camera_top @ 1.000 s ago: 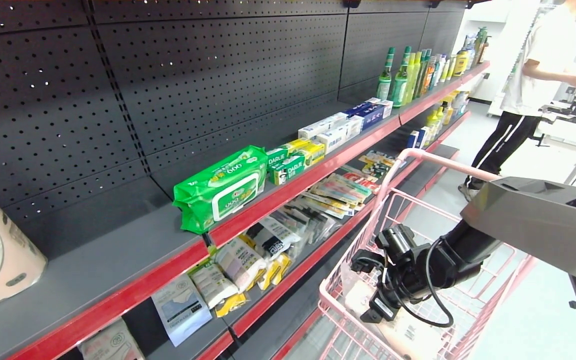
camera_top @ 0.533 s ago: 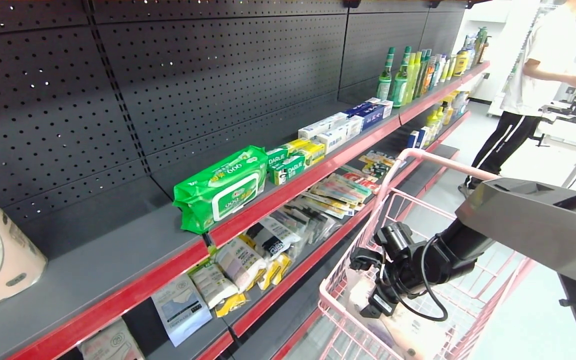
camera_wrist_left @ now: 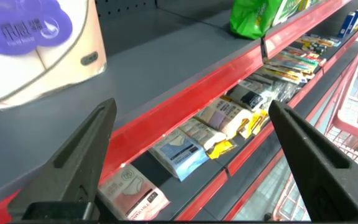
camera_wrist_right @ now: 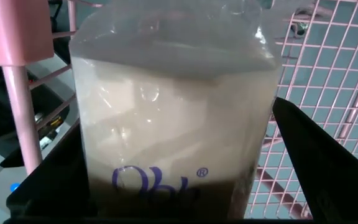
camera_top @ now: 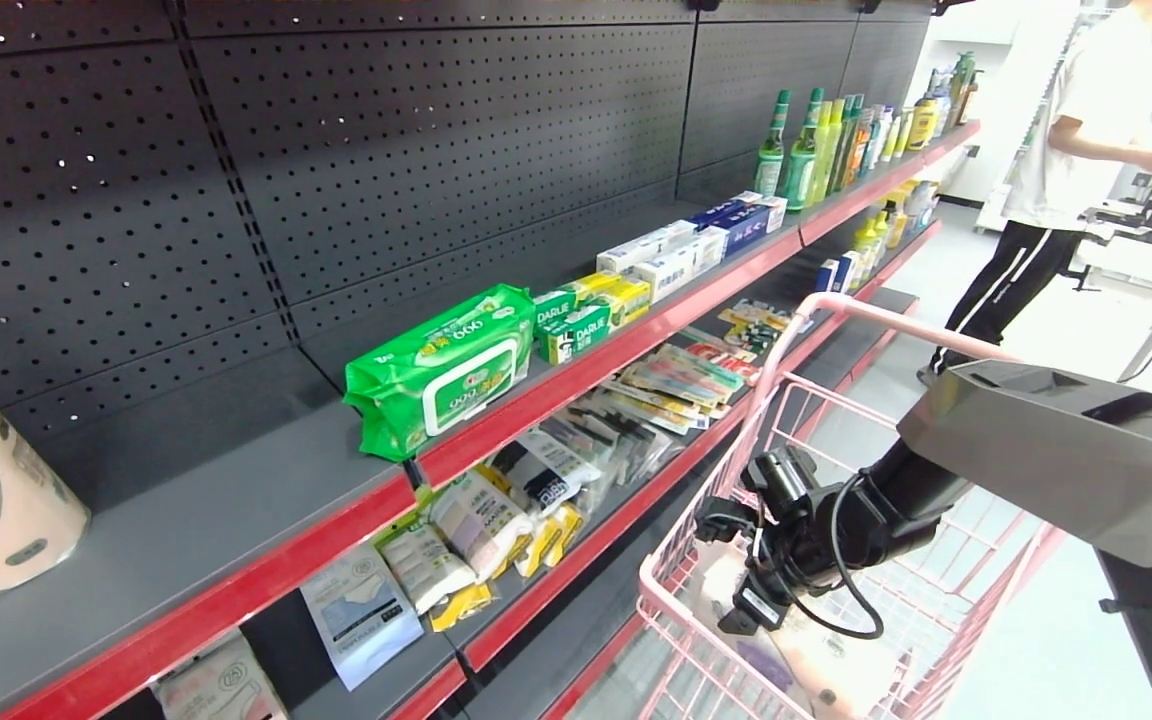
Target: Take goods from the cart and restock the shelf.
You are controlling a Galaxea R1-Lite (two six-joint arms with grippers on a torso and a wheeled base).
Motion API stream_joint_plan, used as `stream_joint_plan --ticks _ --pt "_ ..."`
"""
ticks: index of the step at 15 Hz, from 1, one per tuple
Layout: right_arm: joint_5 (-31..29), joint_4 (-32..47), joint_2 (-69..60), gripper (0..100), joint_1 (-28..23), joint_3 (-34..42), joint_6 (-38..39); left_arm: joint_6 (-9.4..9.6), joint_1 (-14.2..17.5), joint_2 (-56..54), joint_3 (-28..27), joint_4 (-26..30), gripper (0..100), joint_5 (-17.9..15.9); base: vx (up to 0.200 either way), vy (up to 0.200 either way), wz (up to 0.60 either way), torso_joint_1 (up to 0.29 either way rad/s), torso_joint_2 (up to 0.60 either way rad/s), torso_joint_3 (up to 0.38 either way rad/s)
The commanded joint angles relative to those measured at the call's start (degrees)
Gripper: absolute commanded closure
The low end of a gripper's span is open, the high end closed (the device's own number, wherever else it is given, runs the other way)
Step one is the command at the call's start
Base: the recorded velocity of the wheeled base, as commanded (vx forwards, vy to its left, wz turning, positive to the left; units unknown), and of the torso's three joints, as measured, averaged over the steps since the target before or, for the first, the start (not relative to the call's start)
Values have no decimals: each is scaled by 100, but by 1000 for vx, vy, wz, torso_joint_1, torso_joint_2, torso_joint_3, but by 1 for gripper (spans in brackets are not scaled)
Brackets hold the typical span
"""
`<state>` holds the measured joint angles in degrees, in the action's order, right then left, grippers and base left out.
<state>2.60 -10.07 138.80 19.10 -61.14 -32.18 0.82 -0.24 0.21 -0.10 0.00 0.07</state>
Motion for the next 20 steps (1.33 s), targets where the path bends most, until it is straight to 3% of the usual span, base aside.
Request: stream_joint_plan --ticks 1,5,8,20 --pt "-14 -4 24 0 6 -12 -7 -3 -2 -3 1 0 0 1 0 0 0 -149 354 207" --pt "-145 31 24 0 6 -83 -25 -3 -2 -3 1 0 0 1 0 0 0 -15 34 20" --pt "-576 31 24 0 50 -83 -157 -11 -2 -3 1 0 0 1 0 0 0 0 0 0" --pt "-805 374 59 0 199 -223 -78 -11 -2 -3 1 9 0 1 0 0 0 0 0 0"
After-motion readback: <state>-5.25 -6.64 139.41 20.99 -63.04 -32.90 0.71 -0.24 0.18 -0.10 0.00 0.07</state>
